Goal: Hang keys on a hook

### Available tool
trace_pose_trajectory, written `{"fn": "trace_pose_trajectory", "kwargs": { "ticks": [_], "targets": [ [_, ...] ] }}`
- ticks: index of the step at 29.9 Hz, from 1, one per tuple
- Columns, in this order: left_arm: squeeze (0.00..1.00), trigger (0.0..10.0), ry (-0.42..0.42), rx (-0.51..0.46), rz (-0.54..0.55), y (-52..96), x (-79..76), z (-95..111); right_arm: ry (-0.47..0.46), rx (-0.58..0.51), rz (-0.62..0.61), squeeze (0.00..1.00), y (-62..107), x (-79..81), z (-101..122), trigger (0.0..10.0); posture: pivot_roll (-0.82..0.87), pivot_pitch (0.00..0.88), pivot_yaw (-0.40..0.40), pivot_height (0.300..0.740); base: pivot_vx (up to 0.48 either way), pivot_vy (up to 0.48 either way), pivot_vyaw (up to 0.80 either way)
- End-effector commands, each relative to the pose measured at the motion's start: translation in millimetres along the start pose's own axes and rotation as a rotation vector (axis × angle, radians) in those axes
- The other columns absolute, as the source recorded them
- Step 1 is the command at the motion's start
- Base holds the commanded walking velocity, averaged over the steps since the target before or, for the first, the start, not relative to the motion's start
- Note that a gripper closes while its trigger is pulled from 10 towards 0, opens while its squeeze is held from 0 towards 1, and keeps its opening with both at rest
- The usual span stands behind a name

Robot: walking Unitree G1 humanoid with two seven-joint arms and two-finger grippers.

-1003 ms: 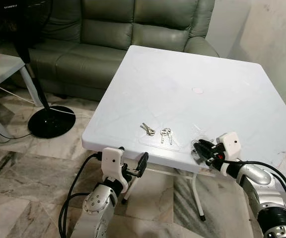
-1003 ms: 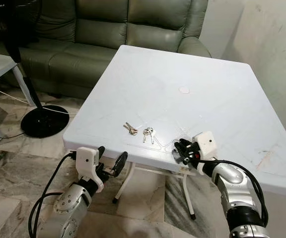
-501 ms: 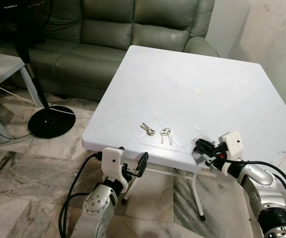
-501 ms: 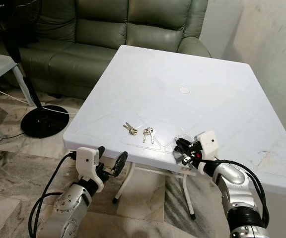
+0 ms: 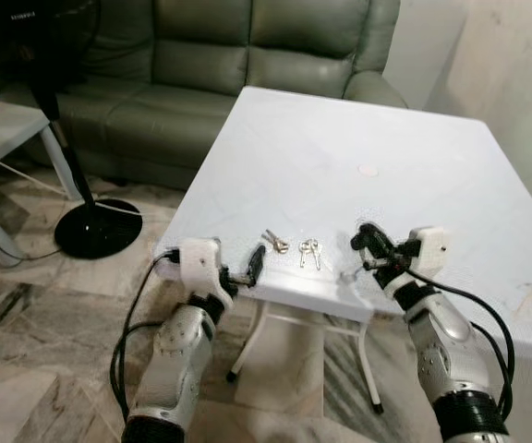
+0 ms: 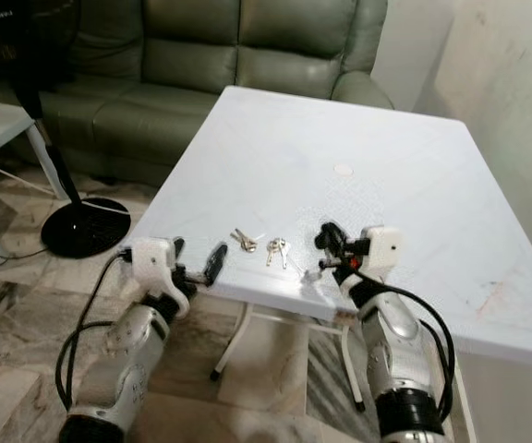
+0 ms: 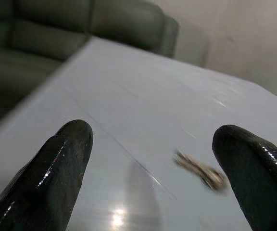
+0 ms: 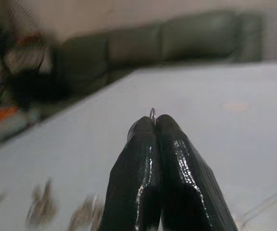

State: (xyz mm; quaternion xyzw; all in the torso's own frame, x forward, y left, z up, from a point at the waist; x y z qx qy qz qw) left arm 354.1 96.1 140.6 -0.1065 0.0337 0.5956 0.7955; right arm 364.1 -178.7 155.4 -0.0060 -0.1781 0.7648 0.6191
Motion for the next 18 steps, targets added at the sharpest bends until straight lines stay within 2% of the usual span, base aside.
{"fn": "trace_pose_trajectory", "kwargs": {
  "ticks": [1, 5, 8, 10, 12, 14, 15, 18],
  "targets": [
    [0.0, 10.0, 0.006, -0.005, 0.008, -1.7, -0.6, 0.1, 0.0, -0.068, -0.045, 0.0, -0.6, -6.2, 14.4, 10.0, 0.04, 0.007, -0.082, 0.74, 0.0, 0.0, 0.0],
    [0.0, 10.0, 0.014, -0.069, 0.022, -16.2, 4.3, 22.5, 0.034, -0.121, -0.083, 0.0, -1.6, 1.0, 30.5, 10.0, 0.04, 0.0, -0.089, 0.74, 0.0, 0.0, 0.0],
    [0.0, 10.0, 0.017, -0.083, 0.035, -20.9, 6.4, 27.5, 0.083, -0.126, -0.081, 0.0, -1.4, 4.6, 33.5, 10.0, 0.04, 0.0, -0.097, 0.74, 0.0, 0.0, 0.0],
    [0.0, 10.0, -0.001, -0.091, 0.06, -27.3, 9.5, 32.9, 0.131, -0.103, -0.092, 0.0, 0.3, 6.7, 29.4, 10.0, 0.05, 0.0, -0.1, 0.74, 0.0, 0.0, 0.0],
    [0.0, 10.0, -0.022, -0.11, 0.062, -28.6, 10.2, 37.8, 0.137, -0.089, -0.103, 0.0, 1.5, 7.1, 26.3, 10.0, 0.04, 0.0, -0.093, 0.74, 0.0, 0.0, 0.0],
    [0.0, 10.0, -0.029, -0.126, 0.068, -28.6, 11.6, 41.3, 0.171, -0.059, -0.106, 0.0, 2.5, 8.3, 21.7, 10.0, 0.03, 0.0, -0.088, 0.74, 0.0, 0.0, 0.0],
    [0.0, 10.0, -0.021, -0.133, 0.088, -27.1, 15.4, 42.6, 0.209, -0.016, -0.111, 0.0, 5.7, 12.0, 12.5, 10.0, 0.03, 0.0, -0.078, 0.74, 0.0, 0.0, 0.0],
    [0.0, 10.0, -0.006, -0.123, 0.11, -21.3, 19.2, 36.5, 0.214, 0.039, -0.129, 0.0, 11.7, 17.8, -0.9, 10.0, 0.02, 0.0, -0.068, 0.74, 0.0, 0.0, 0.0]
  ]
}}
Point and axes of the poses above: a point about 5 cm out from each wrist's last joint towards the gripper, its own y axis pointing back from the gripper into the wrist, its own z axis along the axis of the wrist's last joint, x = y × z, the point moved 3 cm from there along -y, pointing out of the wrist towards the gripper
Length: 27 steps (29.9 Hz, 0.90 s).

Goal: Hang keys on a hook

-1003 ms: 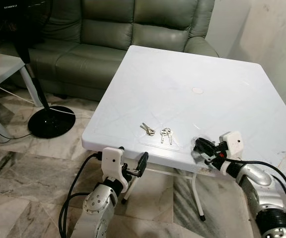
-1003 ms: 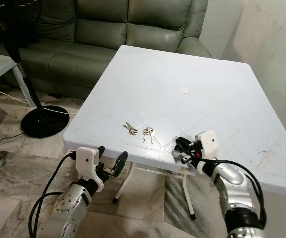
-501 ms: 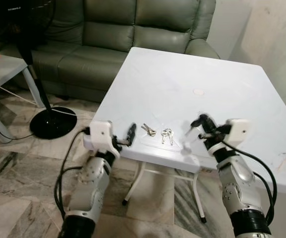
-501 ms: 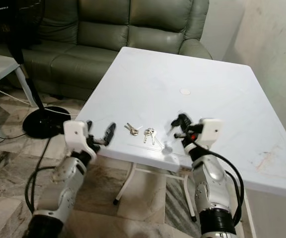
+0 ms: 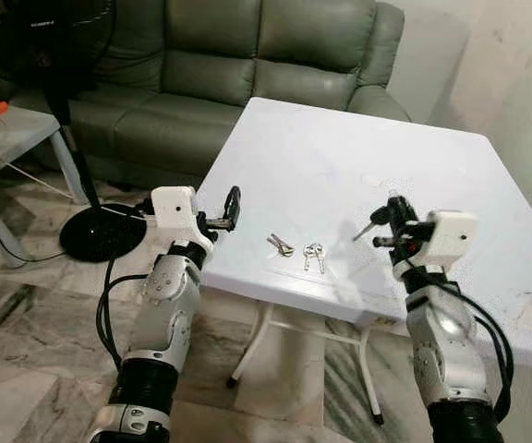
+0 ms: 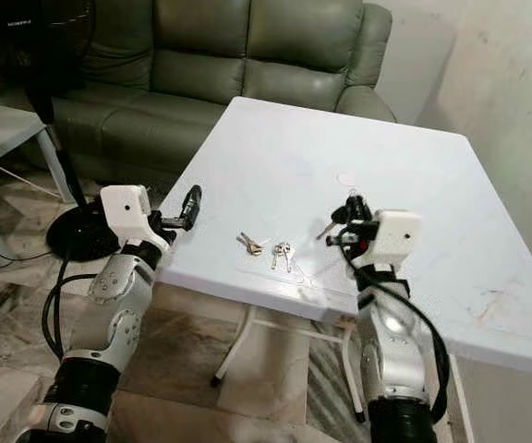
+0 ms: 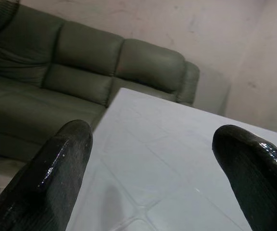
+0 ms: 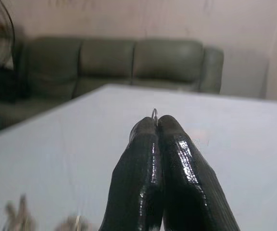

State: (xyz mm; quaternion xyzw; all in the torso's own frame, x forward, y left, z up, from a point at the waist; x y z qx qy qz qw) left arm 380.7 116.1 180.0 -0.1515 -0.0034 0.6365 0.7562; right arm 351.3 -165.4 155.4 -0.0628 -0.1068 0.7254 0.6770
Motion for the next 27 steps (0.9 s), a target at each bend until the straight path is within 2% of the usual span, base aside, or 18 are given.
{"fn": "trace_pose_trajectory", "kwargs": {
  "ticks": [1, 5, 8, 19, 22, 27],
  "targets": [
    [0.0, 10.0, 0.013, 0.016, 0.014, 7.4, 1.1, -8.1, 0.021, 0.032, -0.013, 0.0, 4.9, 5.4, -4.0, 10.0, 0.02, 0.0, -0.066, 0.74, 0.0, 0.0, 0.0],
    [0.0, 10.0, 0.006, 0.018, -0.008, 12.6, -1.7, -12.8, -0.001, 0.057, -0.016, 0.0, 8.3, 10.3, -9.5, 10.0, 0.03, 0.0, -0.067, 0.74, 0.0, 0.0, -0.34],
    [0.0, 10.0, 0.008, 0.016, -0.009, 13.2, -2.1, -12.9, 0.027, 0.053, -0.001, 0.0, 8.1, 12.6, -9.4, 10.0, 0.03, 0.0, -0.068, 0.74, 0.0, 0.0, -0.72],
    [0.0, 10.0, -0.006, -0.008, 0.012, 10.5, 8.1, -4.4, 0.074, 0.044, -0.002, 0.0, 5.4, 12.2, -5.2, 10.0, 0.03, 0.0, -0.061, 0.74, 0.0, 0.0, -0.72],
    [0.0, 10.0, -0.013, -0.008, 0.021, 10.8, 10.9, -4.1, 0.055, 0.055, 0.017, 0.0, 6.0, 15.3, -7.1, 10.0, 0.03, 0.0, -0.06, 0.74, 0.0, 0.0, -0.72],
    [0.0, 10.0, -0.028, -0.007, 0.023, 11.2, 12.3, -4.9, 0.075, 0.047, 0.016, 0.0, 5.8, 16.1, -6.4, 10.0, 0.03, 0.0, -0.061, 0.74, 0.0, 0.0, -0.72]
  ]
}}
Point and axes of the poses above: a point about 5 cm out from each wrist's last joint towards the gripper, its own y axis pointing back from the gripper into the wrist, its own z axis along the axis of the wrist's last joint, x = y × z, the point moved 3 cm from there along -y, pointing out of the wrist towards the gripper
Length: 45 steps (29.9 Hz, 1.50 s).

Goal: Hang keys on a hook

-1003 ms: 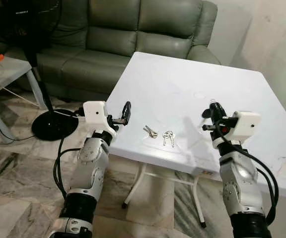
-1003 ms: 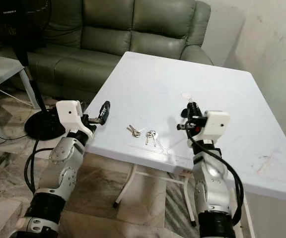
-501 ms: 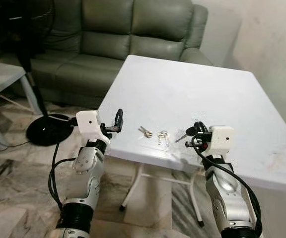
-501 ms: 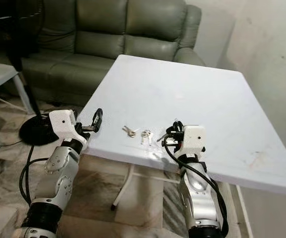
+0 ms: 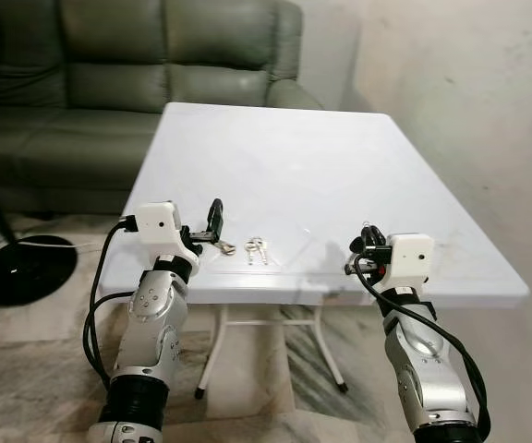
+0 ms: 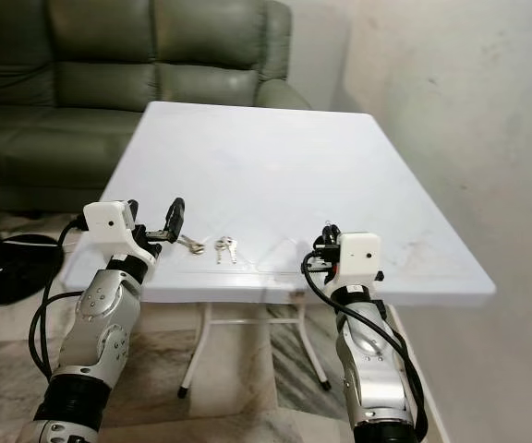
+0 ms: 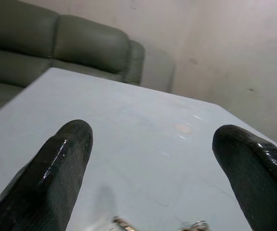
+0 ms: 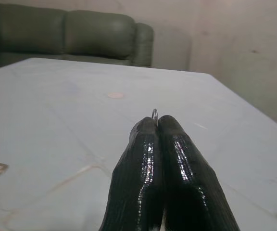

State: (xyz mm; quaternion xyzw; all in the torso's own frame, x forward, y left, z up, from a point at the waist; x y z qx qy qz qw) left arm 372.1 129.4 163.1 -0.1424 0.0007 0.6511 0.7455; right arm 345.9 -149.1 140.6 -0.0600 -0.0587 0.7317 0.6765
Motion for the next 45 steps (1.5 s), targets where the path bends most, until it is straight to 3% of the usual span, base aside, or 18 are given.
{"fn": "trace_pose_trajectory", "kwargs": {
  "ticks": [1, 19, 32, 35, 37, 45],
  "targets": [
    [0.0, 10.0, -0.016, -0.023, -0.015, -2.2, -2.4, 6.0, 0.015, -0.026, 0.003, 0.0, -1.2, 0.4, 7.4, 10.0, 0.03, 0.0, -0.062, 0.74, 0.0, 0.0, -0.72],
    [0.0, 10.0, -0.013, -0.02, 0.001, 0.0, -1.7, 3.6, 0.034, -0.015, 0.025, 0.0, 0.0, 0.4, 5.0, 10.0, 0.04, 0.0, -0.074, 0.74, 0.0, 0.0, -0.72],
    [0.0, 10.0, -0.006, -0.014, 0.014, 1.8, 0.6, 1.9, 0.037, -0.015, 0.028, 0.0, -0.3, -0.1, 6.0, 10.0, 0.04, 0.0, -0.079, 0.74, 0.0, -0.47, -0.72],
    [0.0, 10.0, 0.071, -0.021, 0.03, 2.2, 0.6, 1.8, 0.039, -0.013, 0.029, 0.0, 0.2, -0.5, 5.7, 10.0, 0.04, 0.0, -0.08, 0.74, 0.0, 0.0, -0.72],
    [0.0, 10.0, 0.026, -0.012, 0.035, 1.9, 0.9, 1.2, 0.042, -0.012, 0.03, 0.0, 0.5, -0.9, 5.3, 10.0, 0.04, 0.0, -0.08, 0.74, 0.0, 0.0, -0.73],
    [0.0, 10.0, 0.046, -0.003, 0.051, 3.0, 1.9, -0.6, 0.041, -0.008, 0.026, 0.0, 1.5, -1.6, 5.0, 10.0, 0.04, 0.0, -0.082, 0.74, 0.0, 0.0, -0.72]
  ]
}}
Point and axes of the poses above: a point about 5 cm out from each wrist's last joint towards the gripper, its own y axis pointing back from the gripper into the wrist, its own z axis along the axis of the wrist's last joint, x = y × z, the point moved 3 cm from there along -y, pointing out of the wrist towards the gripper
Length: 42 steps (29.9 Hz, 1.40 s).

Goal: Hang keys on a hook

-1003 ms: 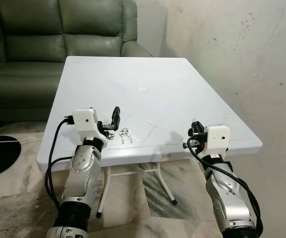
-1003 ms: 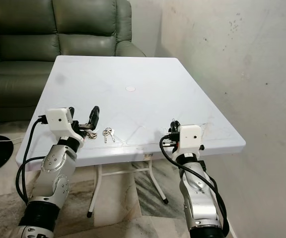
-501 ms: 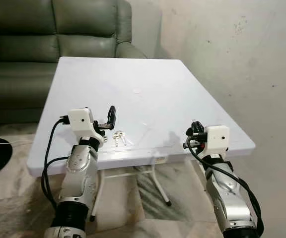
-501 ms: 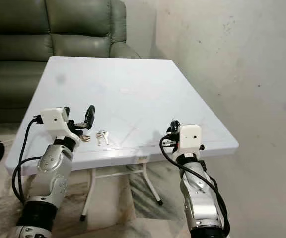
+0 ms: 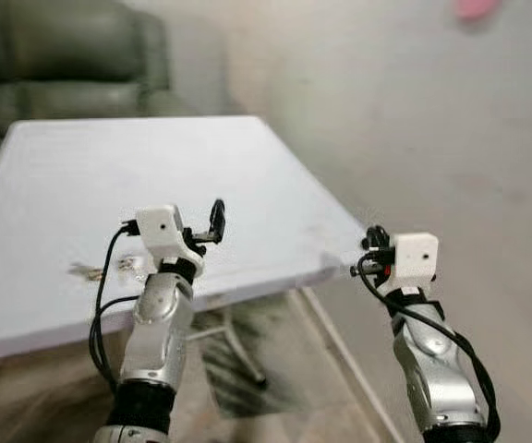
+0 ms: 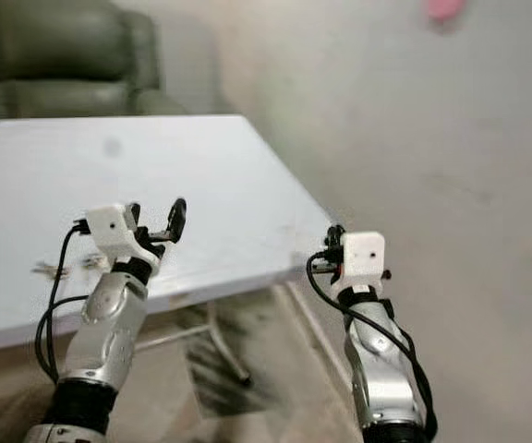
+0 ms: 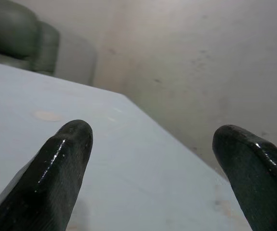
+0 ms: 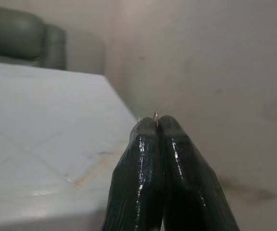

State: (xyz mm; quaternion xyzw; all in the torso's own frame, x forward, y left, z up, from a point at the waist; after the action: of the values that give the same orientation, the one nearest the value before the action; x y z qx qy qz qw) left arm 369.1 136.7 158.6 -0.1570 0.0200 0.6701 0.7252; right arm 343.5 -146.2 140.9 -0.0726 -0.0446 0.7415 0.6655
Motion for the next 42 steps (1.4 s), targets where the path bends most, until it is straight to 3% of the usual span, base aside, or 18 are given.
{"fn": "trace_pose_trajectory", "kwargs": {
  "ticks": [1, 23, 33, 42],
  "targets": [
    [0.0, 10.0, 0.014, 0.002, -0.007, -1.4, -6.0, 1.0, 0.007, -0.011, -0.007, 0.0, -0.4, -5.0, 4.4, 10.0, 0.04, 0.0, -0.084, 0.74, 0.0, 0.0, -0.72],
    [0.0, 10.0, 0.035, 0.021, 0.0, -1.1, -9.3, -2.4, 0.014, -0.014, -0.01, 0.0, -2.8, -7.5, 7.3, 10.0, 0.03, 0.0, -0.087, 0.74, 0.0, 0.0, -0.72],
    [0.0, 10.0, 0.007, 0.02, -0.023, 0.0, -13.2, -2.5, 0.016, -0.015, -0.013, 0.0, -3.1, -8.8, 7.8, 10.0, 0.03, 0.0, -0.089, 0.74, 0.0, 0.0, -0.72],
    [0.0, 10.0, 0.044, 0.016, -0.013, 0.7, -16.5, -3.5, 0.018, -0.014, -0.015, 0.0, -1.4, -9.3, 7.5, 10.0, 0.03, 0.002, -0.087, 0.74, 0.0, -0.187, -0.72]
  ]
}}
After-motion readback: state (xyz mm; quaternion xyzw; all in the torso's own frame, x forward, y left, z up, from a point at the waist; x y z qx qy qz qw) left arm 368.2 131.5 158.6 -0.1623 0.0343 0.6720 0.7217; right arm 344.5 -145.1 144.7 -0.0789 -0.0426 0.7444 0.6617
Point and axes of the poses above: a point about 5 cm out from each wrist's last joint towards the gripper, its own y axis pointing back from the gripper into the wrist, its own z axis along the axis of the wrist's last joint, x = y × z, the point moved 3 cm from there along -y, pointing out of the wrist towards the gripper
